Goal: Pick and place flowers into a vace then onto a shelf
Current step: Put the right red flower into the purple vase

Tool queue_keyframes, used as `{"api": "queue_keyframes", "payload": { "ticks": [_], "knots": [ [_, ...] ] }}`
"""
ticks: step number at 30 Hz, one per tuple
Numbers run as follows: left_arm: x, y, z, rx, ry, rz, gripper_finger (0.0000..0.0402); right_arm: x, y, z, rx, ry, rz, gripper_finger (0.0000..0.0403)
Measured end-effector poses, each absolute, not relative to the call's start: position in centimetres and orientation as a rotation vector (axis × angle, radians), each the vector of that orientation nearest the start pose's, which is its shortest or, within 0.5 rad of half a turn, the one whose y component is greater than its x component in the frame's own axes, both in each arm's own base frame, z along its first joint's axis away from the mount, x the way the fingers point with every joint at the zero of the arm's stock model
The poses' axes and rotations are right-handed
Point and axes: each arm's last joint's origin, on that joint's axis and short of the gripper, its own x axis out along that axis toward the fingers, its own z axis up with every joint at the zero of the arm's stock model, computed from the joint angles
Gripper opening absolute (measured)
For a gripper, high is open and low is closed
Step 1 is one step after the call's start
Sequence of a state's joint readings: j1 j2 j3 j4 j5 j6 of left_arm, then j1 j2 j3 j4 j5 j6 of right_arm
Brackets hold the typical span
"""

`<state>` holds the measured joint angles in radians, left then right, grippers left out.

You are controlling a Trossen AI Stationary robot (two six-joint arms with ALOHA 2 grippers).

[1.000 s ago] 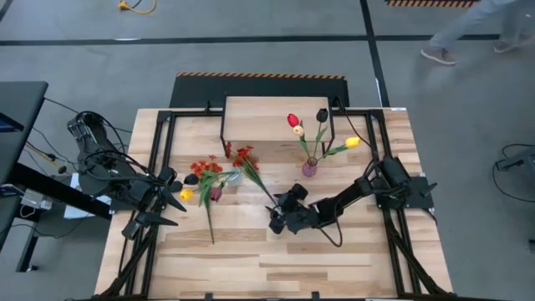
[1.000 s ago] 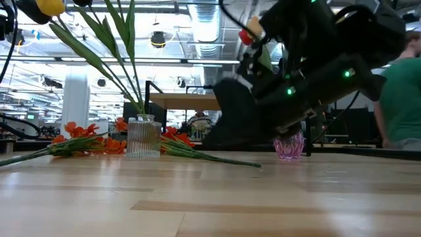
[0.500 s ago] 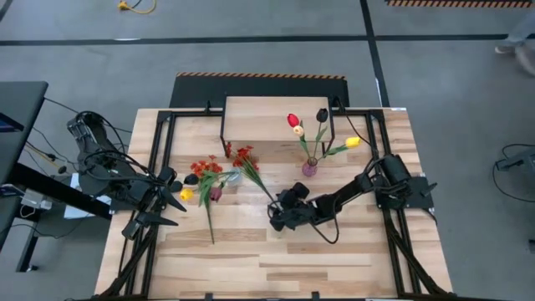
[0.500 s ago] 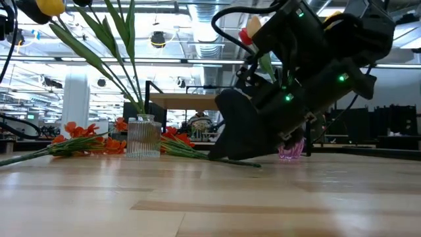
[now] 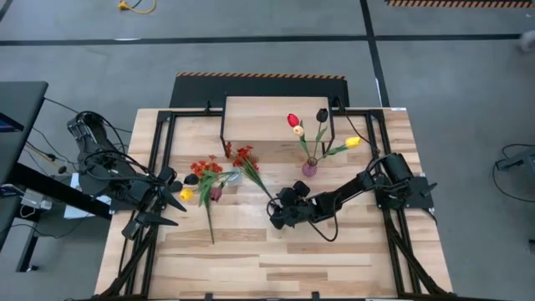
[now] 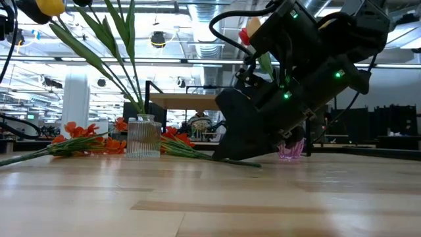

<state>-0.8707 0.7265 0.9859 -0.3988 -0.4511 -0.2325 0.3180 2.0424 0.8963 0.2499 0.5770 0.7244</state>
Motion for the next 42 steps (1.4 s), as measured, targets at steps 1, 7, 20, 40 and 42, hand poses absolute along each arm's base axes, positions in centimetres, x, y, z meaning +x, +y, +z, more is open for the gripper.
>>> {"api": "queue_keyframes", "payload": {
  "ticks": [1,7,20,40,42],
  "knots": [
    [9.79,-9.67,38.67,-0.143,0.159,-0.404,0.0164,34.01,9.54,6.82,0.291,0.672,-0.510,0.0200],
    [9.79,-9.67,38.67,-0.143,0.159,-0.404,0.0164,33.97,9.59,6.78,0.270,0.685,-0.493,0.0201],
    [9.79,-9.67,38.67,-0.165,0.163,-0.402,0.0164,33.67,10.00,6.67,0.237,0.723,-0.470,0.0193],
    [9.79,-9.66,38.66,-0.188,0.169,-0.400,0.0164,33.47,9.63,6.59,0.192,0.767,-0.484,0.0094],
    [9.79,-9.66,38.66,-0.188,0.169,-0.400,0.0164,33.45,9.59,6.58,0.189,0.765,-0.493,0.0069]
  ]
}}
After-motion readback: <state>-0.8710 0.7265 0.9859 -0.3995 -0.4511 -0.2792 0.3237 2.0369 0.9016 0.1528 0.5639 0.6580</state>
